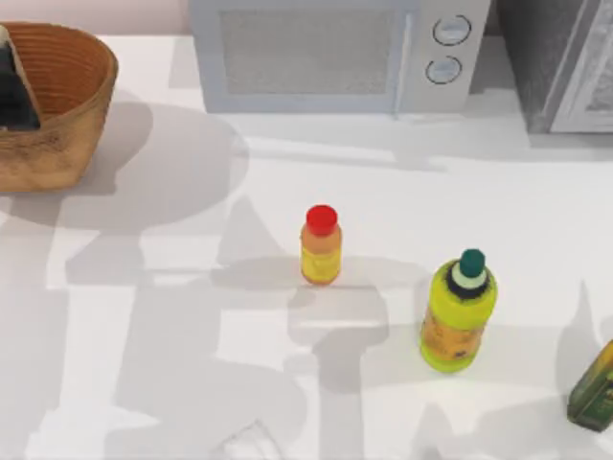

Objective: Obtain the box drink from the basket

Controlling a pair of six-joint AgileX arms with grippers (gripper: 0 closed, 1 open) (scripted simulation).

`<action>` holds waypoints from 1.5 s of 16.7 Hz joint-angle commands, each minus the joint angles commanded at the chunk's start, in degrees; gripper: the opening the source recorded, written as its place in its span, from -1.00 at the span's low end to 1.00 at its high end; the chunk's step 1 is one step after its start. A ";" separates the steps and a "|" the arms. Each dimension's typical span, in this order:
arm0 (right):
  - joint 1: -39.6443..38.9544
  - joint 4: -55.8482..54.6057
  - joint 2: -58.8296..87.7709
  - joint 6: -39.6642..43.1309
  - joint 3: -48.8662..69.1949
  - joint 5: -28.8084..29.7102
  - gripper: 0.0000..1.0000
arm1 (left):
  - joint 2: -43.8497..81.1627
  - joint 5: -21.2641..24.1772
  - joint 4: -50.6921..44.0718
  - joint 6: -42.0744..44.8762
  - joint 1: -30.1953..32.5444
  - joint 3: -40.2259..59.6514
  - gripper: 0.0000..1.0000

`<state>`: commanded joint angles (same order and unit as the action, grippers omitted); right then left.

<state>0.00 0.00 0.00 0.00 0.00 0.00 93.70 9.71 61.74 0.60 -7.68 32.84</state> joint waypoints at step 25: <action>0.00 0.00 0.00 0.00 0.00 0.00 1.00 | 24.64 0.17 5.34 -0.03 -0.11 17.92 1.00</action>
<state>0.00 0.00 0.00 0.00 0.00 0.00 118.33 9.87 67.08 0.57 -7.79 50.76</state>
